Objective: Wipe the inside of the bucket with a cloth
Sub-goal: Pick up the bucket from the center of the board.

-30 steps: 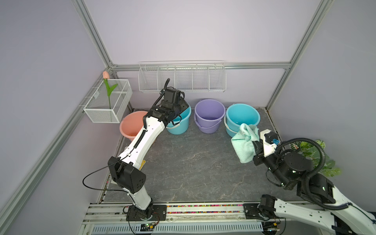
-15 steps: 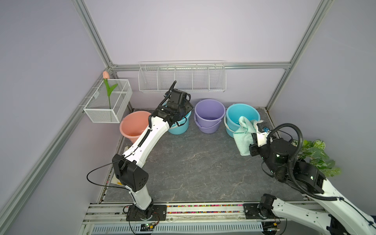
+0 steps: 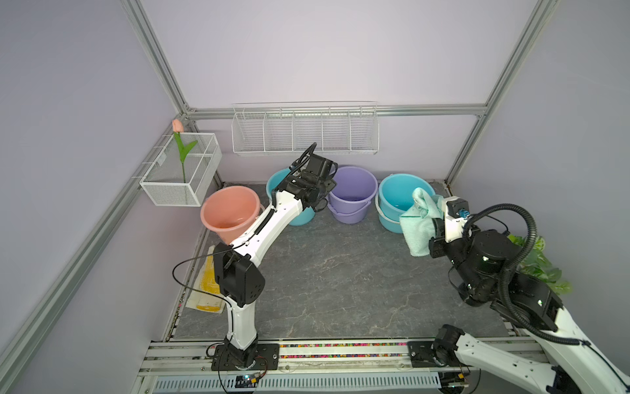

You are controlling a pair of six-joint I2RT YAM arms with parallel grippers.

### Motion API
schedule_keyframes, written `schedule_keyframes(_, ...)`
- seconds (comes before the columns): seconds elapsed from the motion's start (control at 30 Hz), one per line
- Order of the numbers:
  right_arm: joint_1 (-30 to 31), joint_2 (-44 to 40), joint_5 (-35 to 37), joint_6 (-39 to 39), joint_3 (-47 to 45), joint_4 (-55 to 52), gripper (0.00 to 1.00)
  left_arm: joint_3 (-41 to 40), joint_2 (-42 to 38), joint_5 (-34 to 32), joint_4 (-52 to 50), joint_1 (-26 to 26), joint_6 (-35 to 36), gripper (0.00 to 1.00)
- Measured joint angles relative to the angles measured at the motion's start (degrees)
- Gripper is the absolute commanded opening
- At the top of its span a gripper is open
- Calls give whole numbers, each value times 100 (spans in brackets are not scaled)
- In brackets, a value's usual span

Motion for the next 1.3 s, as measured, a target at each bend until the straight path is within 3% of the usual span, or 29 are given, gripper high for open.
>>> schedule_keyframes(0.27, -39, 203, -107, -278, 9, 125, 7, 1628, 1637, 52, -492, 11, -98, 67)
schedule_keyframes(0.53, -125, 354, -243, -498, 17, 282, 7, 1899, 2267, 245, -756, 11, -142, 56)
schedule_keyframes(0.7, -140, 332, -326, -511, 17, 313, 7, 1676, 2199, 317, -717, 11, -144, 49)
schedule_keyframes(1.13, -160, 269, -518, -474, 17, 326, 7, 946, 1471, 330, -595, 11, 90, 11)
schedule_keyframes(1.3, -160, 269, -621, -424, 17, 315, 7, 654, 1220, 374, -568, -7, 221, 3)
